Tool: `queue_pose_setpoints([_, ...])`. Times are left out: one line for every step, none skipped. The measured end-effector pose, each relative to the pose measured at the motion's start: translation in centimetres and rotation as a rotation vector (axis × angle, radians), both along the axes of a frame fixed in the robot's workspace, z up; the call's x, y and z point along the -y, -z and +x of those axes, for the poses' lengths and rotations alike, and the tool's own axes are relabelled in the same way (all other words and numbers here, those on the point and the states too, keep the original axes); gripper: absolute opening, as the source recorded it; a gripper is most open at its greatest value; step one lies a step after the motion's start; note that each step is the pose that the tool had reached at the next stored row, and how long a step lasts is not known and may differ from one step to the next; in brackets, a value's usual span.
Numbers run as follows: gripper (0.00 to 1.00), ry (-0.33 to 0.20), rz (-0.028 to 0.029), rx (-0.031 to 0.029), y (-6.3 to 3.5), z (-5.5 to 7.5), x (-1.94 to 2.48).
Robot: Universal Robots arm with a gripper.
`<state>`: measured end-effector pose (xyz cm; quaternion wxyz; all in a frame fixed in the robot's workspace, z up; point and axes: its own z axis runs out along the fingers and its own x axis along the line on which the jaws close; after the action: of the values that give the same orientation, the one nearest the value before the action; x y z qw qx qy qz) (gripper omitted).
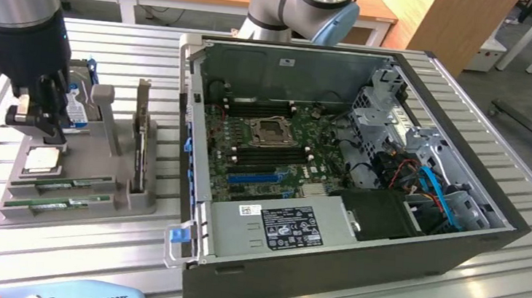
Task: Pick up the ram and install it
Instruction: 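Pick up the ram and move it above insertion slot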
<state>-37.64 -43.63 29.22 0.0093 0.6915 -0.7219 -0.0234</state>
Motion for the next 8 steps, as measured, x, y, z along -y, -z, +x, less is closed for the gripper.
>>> queue_pose_setpoints([0.36,0.0,0.0,0.0001,0.13,0.0,0.0])
queue_pose_setpoints([0.36,0.0,0.0001,0.0001,0.26,0.0,0.0])
queue_pose_setpoints([0.36,0.0,0.0,0.0,0.37,0.0,0.0])
queue_pose_setpoints([0.36,0.0,0.0,0.0001,0.48,0.0,0.0])
queue_pose_setpoints([0.36,0.0,0.0,0.0,0.53,0.0,0.0])
queue_pose_setpoints([0.36,0.0,-0.0001,-0.0001,0.52,0.0,0.0])
queue_pose_setpoints([0.36,0.0,-0.0001,-0.0001,0.52,0.0,0.0])
queue_pose_setpoints([0.36,0.0,-0.0001,-0.0001,0.52,0.0,0.0])
